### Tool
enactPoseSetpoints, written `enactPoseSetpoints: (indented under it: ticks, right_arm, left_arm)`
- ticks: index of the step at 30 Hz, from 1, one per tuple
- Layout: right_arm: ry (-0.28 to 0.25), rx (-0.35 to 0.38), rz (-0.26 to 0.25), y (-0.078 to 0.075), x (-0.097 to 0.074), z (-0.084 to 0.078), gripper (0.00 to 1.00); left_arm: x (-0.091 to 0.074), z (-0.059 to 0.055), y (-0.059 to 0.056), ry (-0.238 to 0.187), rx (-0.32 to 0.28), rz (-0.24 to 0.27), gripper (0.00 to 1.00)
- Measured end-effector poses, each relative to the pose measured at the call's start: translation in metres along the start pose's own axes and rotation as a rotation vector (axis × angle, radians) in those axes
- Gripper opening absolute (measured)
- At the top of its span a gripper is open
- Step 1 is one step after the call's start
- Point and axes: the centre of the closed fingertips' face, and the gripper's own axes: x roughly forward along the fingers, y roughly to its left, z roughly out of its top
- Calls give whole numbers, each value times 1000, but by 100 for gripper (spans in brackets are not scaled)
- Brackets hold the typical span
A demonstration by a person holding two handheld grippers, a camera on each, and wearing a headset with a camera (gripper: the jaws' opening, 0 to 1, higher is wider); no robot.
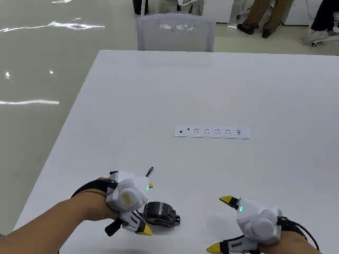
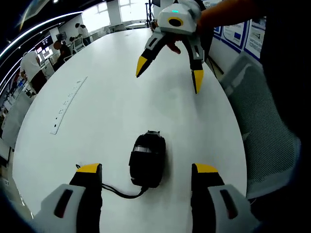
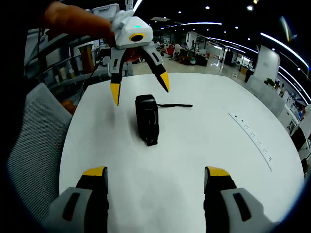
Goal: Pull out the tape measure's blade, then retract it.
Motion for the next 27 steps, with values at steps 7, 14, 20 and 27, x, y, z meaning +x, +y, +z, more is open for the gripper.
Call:
enactPoseSetpoints:
  ticks: [7,14,20,27]
  right_arm:
    - [6,-69,59,5,23,17,74]
    - [21,-44,102,5,41,23,67]
    - [40,-35,137,8,54,20,55]
    - [68,-40,170,13,65,22,53]
  left_arm:
    - [12,5,4,13,3,-19,68]
    - [20,0,4,60,21,-43,61]
    - [29,7,4,40,7,-52,51]
    - [42,4,-3,83,33,-73,43]
